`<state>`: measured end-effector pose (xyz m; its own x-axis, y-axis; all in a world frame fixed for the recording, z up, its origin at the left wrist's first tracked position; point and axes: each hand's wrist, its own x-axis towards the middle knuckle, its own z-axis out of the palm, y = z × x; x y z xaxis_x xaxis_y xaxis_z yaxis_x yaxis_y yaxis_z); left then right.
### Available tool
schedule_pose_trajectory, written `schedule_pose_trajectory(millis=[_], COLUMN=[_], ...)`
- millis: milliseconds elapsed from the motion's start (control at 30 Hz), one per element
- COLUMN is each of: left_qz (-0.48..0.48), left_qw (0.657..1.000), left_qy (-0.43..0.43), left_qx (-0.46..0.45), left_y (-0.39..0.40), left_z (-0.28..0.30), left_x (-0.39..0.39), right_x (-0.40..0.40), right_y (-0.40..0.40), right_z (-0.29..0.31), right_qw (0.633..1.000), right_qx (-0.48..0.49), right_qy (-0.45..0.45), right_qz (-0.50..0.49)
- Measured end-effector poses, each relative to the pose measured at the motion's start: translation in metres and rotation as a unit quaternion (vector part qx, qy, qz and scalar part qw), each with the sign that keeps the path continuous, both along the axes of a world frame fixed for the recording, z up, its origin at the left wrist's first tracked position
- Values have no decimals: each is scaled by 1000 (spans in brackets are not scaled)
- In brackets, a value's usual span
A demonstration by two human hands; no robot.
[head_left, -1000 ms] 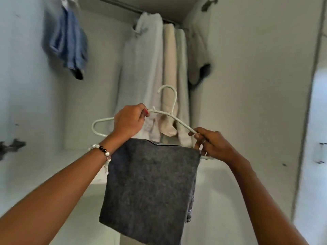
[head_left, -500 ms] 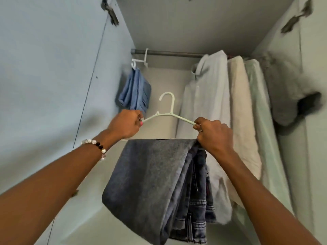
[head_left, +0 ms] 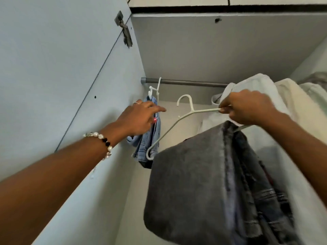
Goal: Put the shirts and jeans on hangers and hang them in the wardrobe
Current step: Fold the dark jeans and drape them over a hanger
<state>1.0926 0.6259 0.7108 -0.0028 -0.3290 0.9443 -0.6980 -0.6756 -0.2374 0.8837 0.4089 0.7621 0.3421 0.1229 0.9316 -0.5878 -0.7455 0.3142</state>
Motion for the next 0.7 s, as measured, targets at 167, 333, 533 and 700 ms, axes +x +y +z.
schedule_pose_trajectory(millis=[167,333,533,700], left_qz=[239,361,334,345], left_qw=[964,925,942,936], left_qy=[3,20,13,54], left_qx=[118,119,40,53], left_y=[-31,-58,-87,-93], left_z=[13,-4,5,7], left_x=[40,59,53,51], right_x=[-1,1,17,19], right_y=[-25,-46,-56,-71], right_z=[4,-4,-1,-12], right_qw=[998,996,994,990], right_qx=[44,60,39,40], right_qy=[35,3,-38,-52], right_qz=[-42,-71,-98,-121])
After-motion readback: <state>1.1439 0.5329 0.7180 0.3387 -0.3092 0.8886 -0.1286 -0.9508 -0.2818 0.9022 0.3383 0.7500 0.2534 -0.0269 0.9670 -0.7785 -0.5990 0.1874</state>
